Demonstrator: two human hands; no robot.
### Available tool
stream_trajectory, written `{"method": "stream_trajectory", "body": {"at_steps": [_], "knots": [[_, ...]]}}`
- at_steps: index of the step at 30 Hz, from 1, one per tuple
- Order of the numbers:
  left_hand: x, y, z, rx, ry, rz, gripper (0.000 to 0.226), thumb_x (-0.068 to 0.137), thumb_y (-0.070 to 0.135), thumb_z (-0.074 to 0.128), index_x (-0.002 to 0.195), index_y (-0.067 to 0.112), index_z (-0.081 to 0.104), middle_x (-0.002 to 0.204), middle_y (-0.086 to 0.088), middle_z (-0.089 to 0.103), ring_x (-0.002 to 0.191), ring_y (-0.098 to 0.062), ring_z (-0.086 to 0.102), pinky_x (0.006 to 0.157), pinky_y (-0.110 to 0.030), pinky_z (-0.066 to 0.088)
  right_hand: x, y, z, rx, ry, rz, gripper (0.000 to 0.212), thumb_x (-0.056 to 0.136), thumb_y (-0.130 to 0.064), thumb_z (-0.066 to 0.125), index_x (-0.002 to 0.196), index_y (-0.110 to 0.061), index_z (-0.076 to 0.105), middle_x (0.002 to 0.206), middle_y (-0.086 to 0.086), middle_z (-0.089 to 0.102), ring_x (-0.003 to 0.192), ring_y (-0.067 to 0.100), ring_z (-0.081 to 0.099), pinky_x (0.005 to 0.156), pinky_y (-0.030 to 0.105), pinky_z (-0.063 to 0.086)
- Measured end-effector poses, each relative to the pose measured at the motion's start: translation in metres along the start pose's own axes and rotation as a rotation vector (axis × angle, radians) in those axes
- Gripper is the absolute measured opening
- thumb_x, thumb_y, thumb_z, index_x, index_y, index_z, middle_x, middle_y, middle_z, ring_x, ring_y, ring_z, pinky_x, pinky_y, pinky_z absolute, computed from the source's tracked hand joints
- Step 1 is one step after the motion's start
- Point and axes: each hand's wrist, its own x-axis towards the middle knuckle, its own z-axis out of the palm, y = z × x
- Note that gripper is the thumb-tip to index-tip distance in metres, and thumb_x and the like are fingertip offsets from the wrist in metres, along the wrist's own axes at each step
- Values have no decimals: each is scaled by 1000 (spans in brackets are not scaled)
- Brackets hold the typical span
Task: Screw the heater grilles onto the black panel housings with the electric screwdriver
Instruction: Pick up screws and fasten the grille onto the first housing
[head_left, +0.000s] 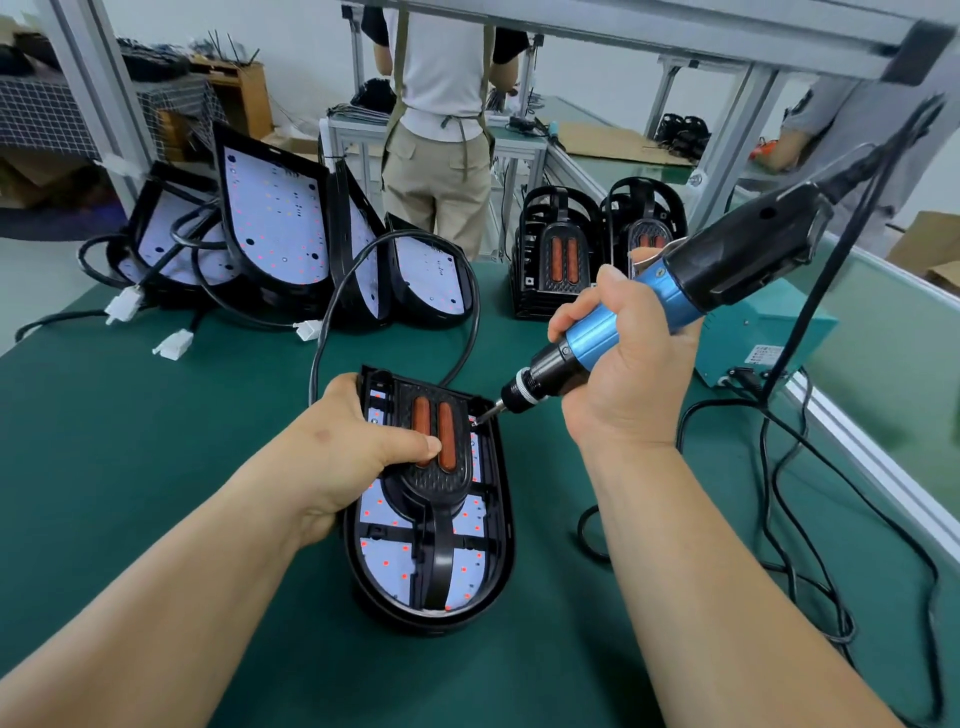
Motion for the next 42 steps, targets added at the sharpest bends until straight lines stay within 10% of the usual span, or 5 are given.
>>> {"method": "stream_trajectory", "body": {"at_steps": [19,42], "knots": [[2,-4,-1,-22,14,5,48,76,-3,78,113,11,52,98,-16,73,81,-30,75,66,-36,58,1,0,0,-24,8,2,22,76,-9,63,92,-17,51,55,3,49,47,21,51,58,32,44],[6,-6,-3,3,5,12,51,76,-2,79,119,10,54,100,-14,74,85,-30,75,78,-44,60,-6,-4,3,-25,18,-19,23,75,-7,63,88,-10,43,76,18,39,47,23,48,55,32,44]]}}
